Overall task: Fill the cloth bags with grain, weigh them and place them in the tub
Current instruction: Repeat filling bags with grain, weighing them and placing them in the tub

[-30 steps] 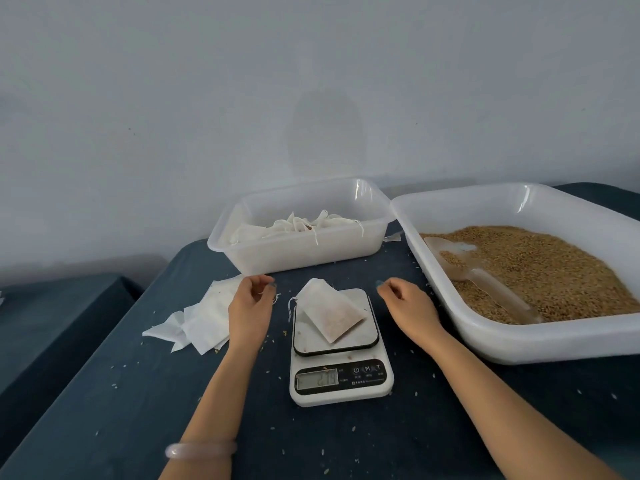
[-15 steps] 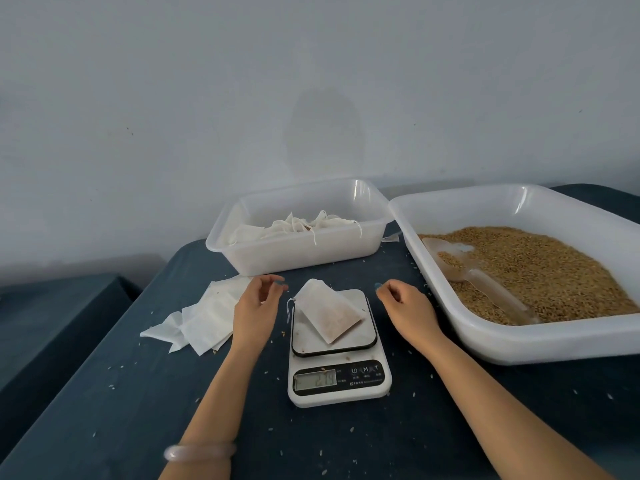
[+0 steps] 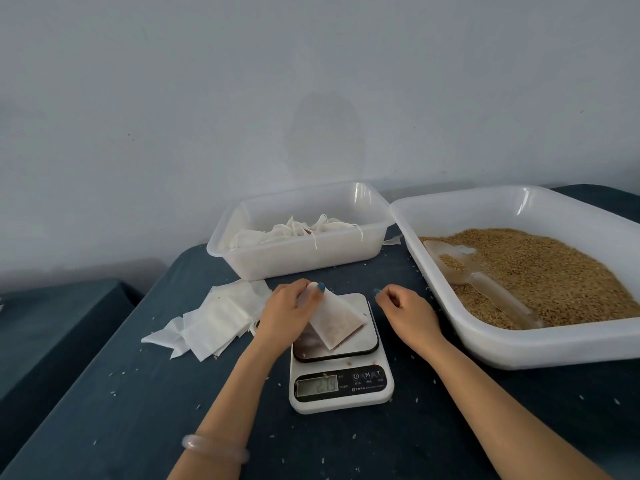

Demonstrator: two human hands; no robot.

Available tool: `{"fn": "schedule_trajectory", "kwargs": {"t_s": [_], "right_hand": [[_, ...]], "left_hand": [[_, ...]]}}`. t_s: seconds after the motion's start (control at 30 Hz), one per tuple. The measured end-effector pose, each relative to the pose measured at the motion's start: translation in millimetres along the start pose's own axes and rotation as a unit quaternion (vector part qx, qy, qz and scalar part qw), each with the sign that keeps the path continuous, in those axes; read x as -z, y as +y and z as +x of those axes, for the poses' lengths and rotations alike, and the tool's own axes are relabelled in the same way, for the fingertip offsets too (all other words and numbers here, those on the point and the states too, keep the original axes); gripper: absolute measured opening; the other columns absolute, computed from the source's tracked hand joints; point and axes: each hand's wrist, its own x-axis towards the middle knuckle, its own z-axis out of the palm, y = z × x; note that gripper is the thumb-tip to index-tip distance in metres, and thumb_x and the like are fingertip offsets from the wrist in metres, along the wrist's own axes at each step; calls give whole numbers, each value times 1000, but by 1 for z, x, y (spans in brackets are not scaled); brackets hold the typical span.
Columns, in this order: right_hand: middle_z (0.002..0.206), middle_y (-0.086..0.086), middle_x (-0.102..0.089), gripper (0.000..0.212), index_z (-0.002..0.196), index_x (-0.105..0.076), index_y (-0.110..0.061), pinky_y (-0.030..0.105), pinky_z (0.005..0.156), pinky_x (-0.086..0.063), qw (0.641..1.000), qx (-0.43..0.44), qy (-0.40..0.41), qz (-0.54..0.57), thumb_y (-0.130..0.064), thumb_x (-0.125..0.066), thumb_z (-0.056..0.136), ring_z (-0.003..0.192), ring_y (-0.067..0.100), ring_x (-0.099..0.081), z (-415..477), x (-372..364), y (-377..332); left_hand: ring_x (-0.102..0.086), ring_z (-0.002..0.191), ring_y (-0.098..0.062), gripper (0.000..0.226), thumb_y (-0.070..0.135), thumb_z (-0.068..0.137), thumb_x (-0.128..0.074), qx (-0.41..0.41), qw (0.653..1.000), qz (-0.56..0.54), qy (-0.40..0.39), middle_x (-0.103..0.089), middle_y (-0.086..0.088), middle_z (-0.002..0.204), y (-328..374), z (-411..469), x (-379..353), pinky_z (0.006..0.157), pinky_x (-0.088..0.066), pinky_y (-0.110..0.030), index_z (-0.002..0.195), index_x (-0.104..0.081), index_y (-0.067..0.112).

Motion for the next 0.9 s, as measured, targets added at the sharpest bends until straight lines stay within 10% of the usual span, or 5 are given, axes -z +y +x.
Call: {"fn": "schedule_trajectory", "kwargs": {"t_s": [0.4, 0.6, 0.73, 0.9], "right_hand": [[56, -8, -52, 35, 67, -53, -27, 23, 51, -31, 1000, -11, -4, 8, -43, -49, 98, 49, 4, -46, 0, -1, 1], [55, -9, -50, 33, 67, -50, -30, 19, 50, -28, 1000, -4, -4, -9, -40, -49, 98, 50, -1, -49, -1, -1, 0], [58, -9, -51, 31, 68, -50, -32, 18, 51, -29, 1000, 0, -7, -10, -40, -49, 98, 52, 2, -48, -2, -1, -1], [56, -10, -50, 31, 68, -51, -32, 15, 49, -27, 1000, -1, -2, -16, -39, -50, 98, 49, -3, -49, -2, -1, -1]], "left_hand": [[-57, 48, -5, 12, 8, 92, -68, 31, 984, -173, 10, -68, 7, 70, 24, 42, 55, 52, -50, -20, 87, -70, 19], [-61, 106, -15, 36, 2, 94, -57, 44, 978, 25, 201, -67, -4, 122, 27, 122, 116, 89, -42, -18, 127, -65, 12], [-45, 132, -31, 38, 6, 103, -43, -45, 969, 239, 44, -43, -17, 145, 10, 142, 107, 109, -31, -29, 139, -51, 1], [-56, 104, -34, 52, 39, 107, -24, 17, 939, 322, -119, -53, -20, 122, -34, 129, 77, 94, -43, -42, 100, -58, 1]]}}
